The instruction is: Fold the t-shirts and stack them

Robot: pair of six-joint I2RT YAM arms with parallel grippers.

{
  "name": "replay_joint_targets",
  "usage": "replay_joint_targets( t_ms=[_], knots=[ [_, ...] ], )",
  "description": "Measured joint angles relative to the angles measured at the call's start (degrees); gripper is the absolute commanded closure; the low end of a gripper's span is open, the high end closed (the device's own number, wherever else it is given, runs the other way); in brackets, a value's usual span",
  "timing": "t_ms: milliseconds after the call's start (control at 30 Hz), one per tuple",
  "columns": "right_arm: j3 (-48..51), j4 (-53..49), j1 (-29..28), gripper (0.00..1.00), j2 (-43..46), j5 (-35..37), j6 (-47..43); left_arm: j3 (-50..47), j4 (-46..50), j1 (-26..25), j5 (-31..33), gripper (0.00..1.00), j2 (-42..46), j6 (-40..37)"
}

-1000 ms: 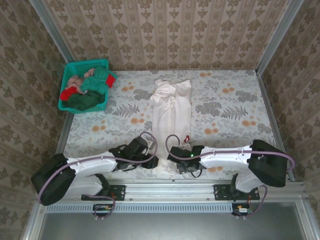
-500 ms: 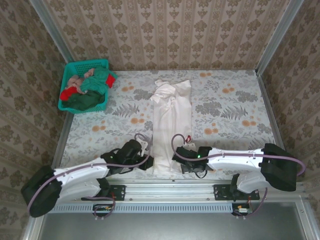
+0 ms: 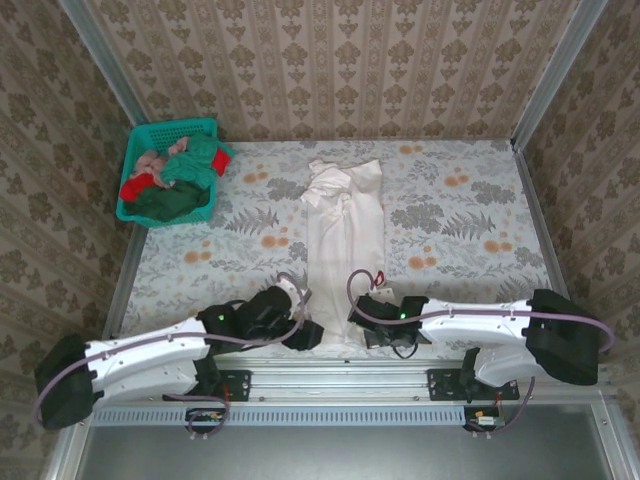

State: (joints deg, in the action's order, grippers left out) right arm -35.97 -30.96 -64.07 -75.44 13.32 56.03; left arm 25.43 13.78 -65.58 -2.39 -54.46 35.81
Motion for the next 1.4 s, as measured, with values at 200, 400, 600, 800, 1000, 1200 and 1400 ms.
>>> replay_joint_targets(
  t_ms=[200, 400, 600, 800, 1000, 1200, 1400],
  knots=[
    [2.8, 1.6, 1.0, 0.98, 3.6, 0.0, 1.2, 8.2, 0.0, -2.1, 0.7, 0.46, -18.1, -4.3],
    [4.4, 2.1, 1.3, 0.99, 5.7, 0.0, 1.7, 7.5, -1.7, -2.1, -0.2, 0.76, -23.1, -5.2],
    [6.1, 2.1, 2.1, 0.98, 8.2, 0.0, 2.5, 3.0, -3.7, -0.5, -1.4, 0.89, -19.0, -5.4],
    [7.0, 2.1, 2.9, 0.98, 8.7, 0.0, 2.7, -2.8, -6.4, 1.6, -2.1, 0.88, -8.9, -3.5],
    [7.2, 2.1, 3.1, 0.97, 8.7, 0.0, 2.7, -10.3, -7.0, 2.7, -1.6, 0.84, 2.5, 0.6],
    [7.2, 2.1, 3.1, 0.97, 8.7, -0.2, 2.3, -10.2, -5.4, 2.5, -1.1, 0.37, 4.9, 2.4],
    [7.2, 2.1, 3.1, 0.97, 8.7, -0.2, 2.3, -0.8, -4.1, -1.9, 1.8, 0.25, -1.2, 0.5]
  ],
)
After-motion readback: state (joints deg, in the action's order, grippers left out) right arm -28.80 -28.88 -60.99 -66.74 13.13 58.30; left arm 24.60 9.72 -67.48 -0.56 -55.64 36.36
